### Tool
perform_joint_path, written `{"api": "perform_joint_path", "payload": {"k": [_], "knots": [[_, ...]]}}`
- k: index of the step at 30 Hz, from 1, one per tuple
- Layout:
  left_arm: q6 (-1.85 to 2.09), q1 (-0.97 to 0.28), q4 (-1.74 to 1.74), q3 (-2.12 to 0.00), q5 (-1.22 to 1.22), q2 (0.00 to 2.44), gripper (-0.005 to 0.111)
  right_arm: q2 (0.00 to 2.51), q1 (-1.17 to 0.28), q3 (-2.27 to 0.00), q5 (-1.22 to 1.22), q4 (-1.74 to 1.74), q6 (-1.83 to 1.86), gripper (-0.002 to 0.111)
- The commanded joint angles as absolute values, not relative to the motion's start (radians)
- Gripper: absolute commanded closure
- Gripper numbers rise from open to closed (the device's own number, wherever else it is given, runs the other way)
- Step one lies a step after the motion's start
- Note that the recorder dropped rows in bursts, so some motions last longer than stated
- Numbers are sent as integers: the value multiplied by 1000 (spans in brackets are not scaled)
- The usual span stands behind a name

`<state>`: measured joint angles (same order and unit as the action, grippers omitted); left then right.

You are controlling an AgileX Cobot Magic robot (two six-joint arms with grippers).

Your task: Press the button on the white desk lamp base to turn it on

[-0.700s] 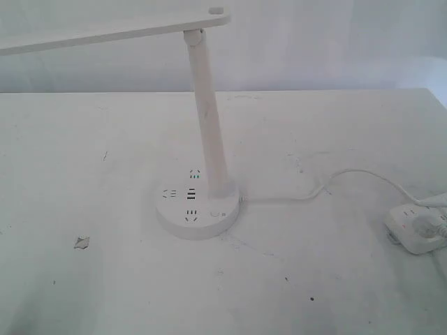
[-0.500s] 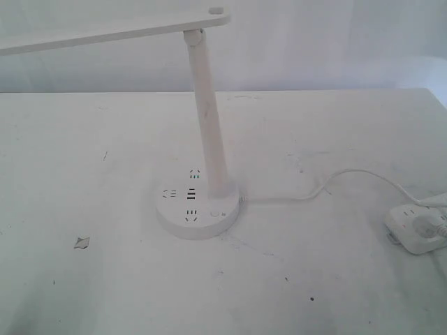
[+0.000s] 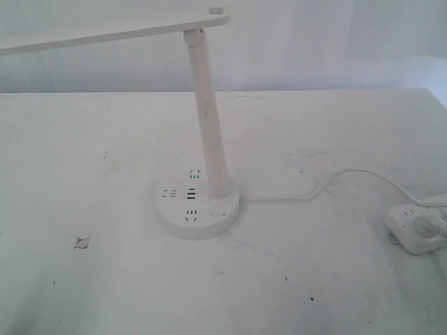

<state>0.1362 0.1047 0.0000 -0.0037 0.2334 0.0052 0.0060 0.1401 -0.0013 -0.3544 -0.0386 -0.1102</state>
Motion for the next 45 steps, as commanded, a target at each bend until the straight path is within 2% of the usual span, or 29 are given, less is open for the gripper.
{"api": "perform_joint_path", "payload": {"k": [1, 5, 10, 15, 22, 26, 30, 34, 37, 39, 45], "knots": [[135, 106, -10, 0, 232, 0, 107, 0, 137, 0, -292, -32, -110, 108], [135, 106, -10, 0, 232, 0, 107, 0, 137, 0, -176, -36, -113, 108], [135, 106, -10, 0, 232, 0, 107, 0, 137, 0, 76, -184, -305, 108], [135, 106, -10, 0, 232, 0, 107, 0, 137, 0, 258, -186, -393, 108], [135, 106, -10, 0, 232, 0, 107, 0, 137, 0, 372, -186, -502, 108], [135, 106, -10, 0, 232, 0, 107, 0, 137, 0, 534, -170, -502, 108], [135, 106, -10, 0, 232, 0, 107, 0, 137, -45, 793, 69, -502, 108], [135, 106, -10, 0, 232, 0, 107, 41, 137, -130, 701, 286, -513, 108], [135, 106, -10, 0, 232, 0, 107, 248, 137, -238, 805, 826, -778, 108], [135, 106, -10, 0, 232, 0, 107, 382, 137, -294, 916, 1051, -889, 108], [135, 106, -10, 0, 232, 0, 107, 716, 135, -355, 1221, 1168, -942, 108]]}}
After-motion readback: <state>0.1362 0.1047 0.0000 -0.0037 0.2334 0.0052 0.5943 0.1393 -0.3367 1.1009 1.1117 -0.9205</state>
